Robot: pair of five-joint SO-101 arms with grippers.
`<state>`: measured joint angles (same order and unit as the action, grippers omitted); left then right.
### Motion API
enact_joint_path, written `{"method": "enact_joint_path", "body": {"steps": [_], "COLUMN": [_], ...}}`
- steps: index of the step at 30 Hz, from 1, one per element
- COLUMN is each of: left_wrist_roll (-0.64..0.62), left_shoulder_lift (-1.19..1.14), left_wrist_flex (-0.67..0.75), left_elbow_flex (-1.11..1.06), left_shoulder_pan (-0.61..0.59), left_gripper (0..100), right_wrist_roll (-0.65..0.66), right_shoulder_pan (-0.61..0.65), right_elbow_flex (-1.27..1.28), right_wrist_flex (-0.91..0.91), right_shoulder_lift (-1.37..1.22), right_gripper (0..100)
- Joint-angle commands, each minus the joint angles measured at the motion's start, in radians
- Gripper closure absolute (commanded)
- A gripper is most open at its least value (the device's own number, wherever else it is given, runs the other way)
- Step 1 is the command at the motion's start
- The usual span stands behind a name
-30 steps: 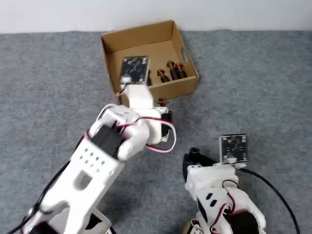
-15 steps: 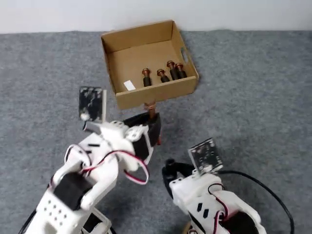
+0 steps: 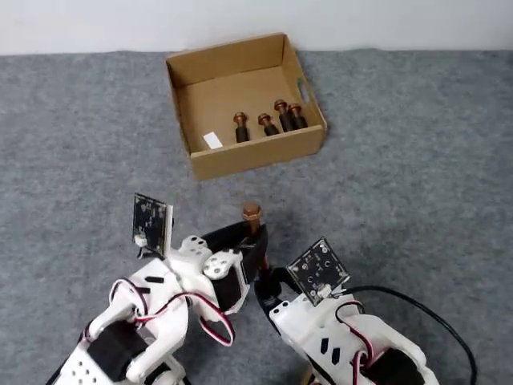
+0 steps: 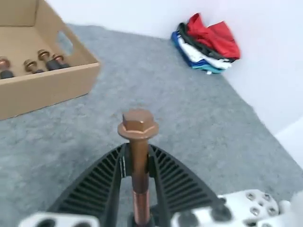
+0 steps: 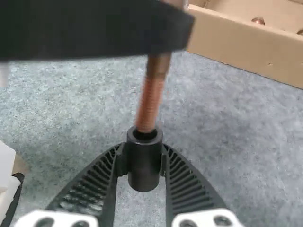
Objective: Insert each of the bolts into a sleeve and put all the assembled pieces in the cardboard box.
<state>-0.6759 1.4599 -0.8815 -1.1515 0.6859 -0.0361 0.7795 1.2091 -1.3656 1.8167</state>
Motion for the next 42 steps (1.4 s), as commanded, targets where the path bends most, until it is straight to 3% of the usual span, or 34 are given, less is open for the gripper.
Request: {"method": "enact_joint_path", "body": {"steps": [1, 23, 31, 42], "left_wrist_roll": [0.000, 0.000, 0.000, 0.000], "left_shoulder_lift": [0.043, 0.049, 0.049, 0.049], "left_wrist_flex": [0.089, 0.100, -0.002, -0.005], "left_elbow_flex": [-0.025, -0.062, 0.001, 0.033], "left_shoulder_pan": [0.012, 0.015, 0.015, 0.017], "left_gripper": [100, 100, 100, 100], "right_wrist_roll": [0.023, 0.023, 0.023, 0.023], "right_shoulder_pan": [0.016, 0.010, 0.010, 0.010], "right_elbow_flex": [-0.023, -0.040, -0.040, -0.032], "right_wrist_flex": [0.030, 0.030, 0.030, 0.071], "right_shoulder_lift": [-0.012, -0.008, -0.008, -0.012], "right_gripper": [99.1, 99.1, 99.1, 99.1]}}
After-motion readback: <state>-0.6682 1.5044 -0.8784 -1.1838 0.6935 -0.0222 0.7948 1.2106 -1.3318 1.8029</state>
